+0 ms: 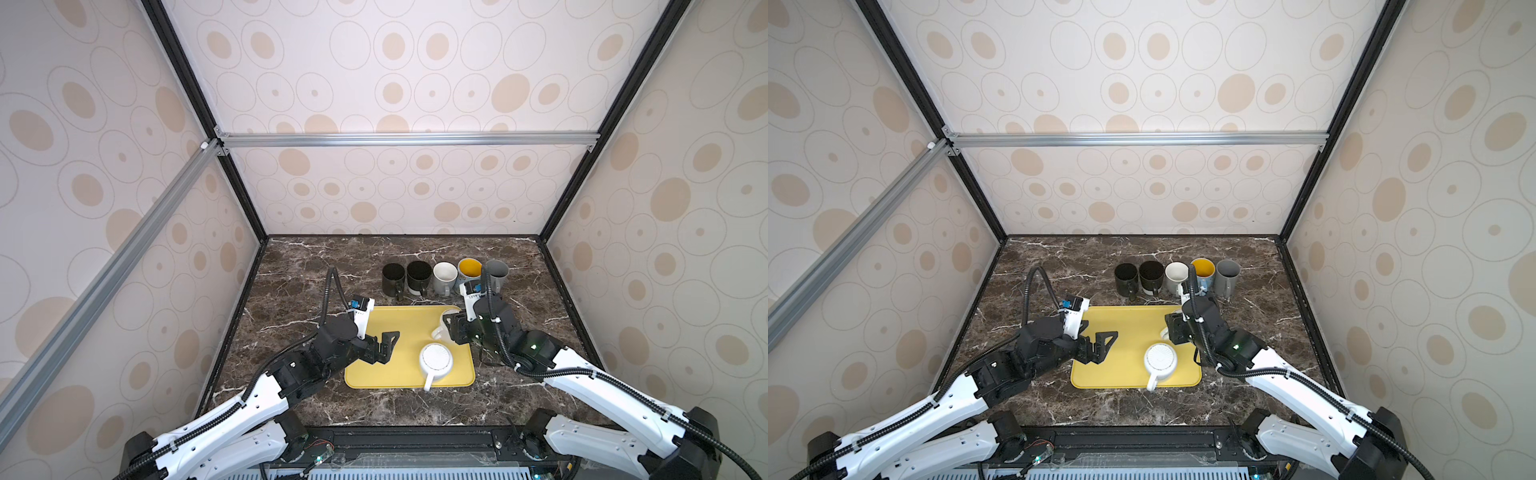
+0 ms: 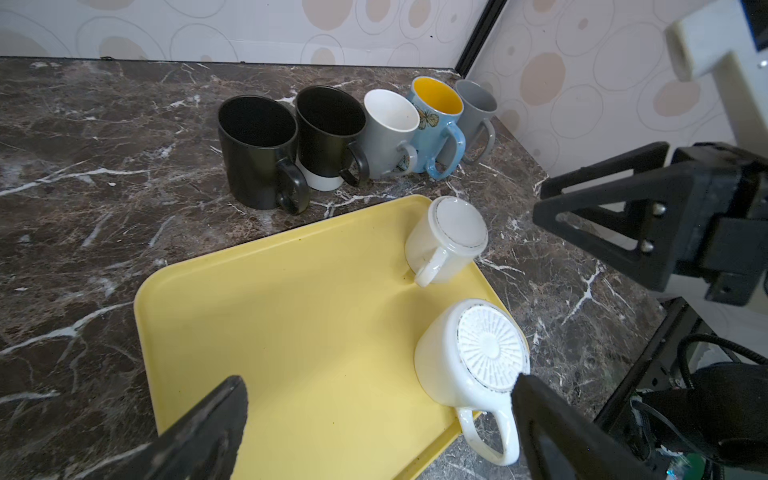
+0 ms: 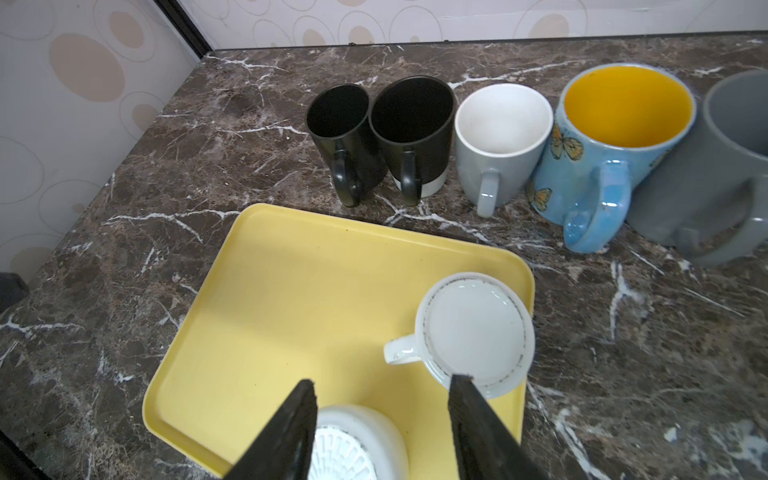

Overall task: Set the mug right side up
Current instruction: 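Move the left gripper over the upside-down white mug on the tray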

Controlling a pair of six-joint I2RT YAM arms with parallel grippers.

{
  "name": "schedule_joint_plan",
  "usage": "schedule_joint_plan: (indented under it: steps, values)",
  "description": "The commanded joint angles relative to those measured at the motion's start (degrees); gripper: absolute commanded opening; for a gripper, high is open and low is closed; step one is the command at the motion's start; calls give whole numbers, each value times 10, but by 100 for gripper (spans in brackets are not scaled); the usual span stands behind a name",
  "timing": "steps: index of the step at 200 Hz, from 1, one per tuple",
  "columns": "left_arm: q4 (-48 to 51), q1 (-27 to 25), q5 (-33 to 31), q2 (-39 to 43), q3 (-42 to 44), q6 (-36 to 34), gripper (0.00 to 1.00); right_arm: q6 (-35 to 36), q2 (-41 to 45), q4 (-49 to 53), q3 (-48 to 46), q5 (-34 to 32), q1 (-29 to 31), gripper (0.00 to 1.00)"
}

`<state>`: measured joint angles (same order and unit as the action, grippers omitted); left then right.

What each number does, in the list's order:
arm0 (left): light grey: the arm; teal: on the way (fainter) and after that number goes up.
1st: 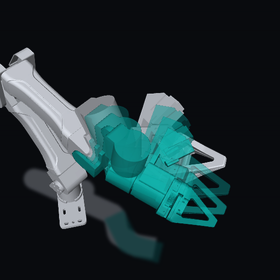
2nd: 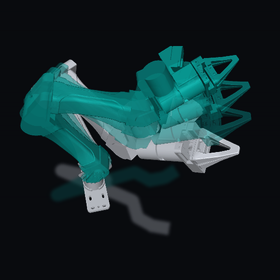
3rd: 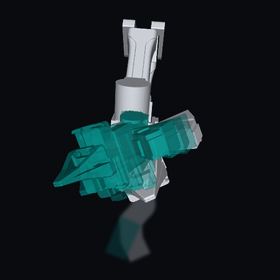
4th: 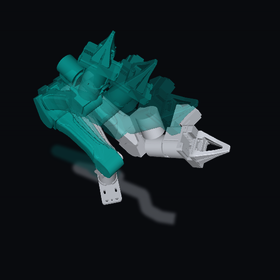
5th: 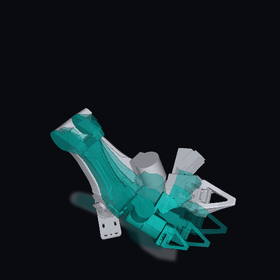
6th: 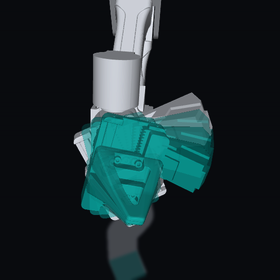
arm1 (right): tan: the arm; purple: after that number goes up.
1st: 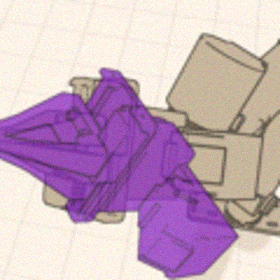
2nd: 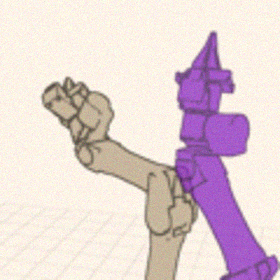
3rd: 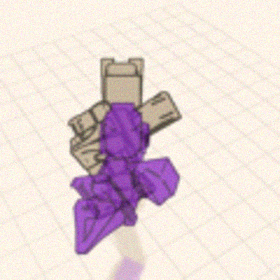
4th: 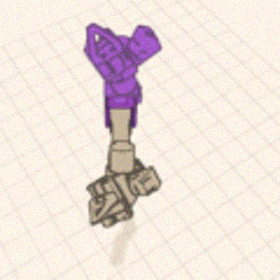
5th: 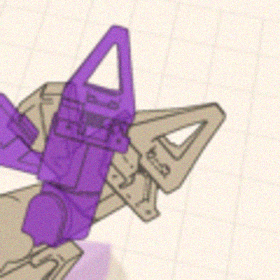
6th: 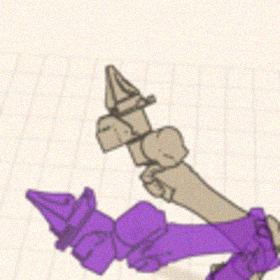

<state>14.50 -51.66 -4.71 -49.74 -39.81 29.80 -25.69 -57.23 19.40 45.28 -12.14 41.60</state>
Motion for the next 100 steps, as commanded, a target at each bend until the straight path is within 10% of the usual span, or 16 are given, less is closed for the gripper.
schedule_joint_plan:
  steps: [1,45,100]
  values:
    - [50,-46,-45,-28,-42,18,100,-29,19,43,-12,-26,-9,54]
    - [121,-186,-124,-162,-138,55,100,-34,38,36,-38,-39,-17,53]
    - [120,-222,-135,-244,-175,84,92,-30,42,40,-40,-31,-29,53]
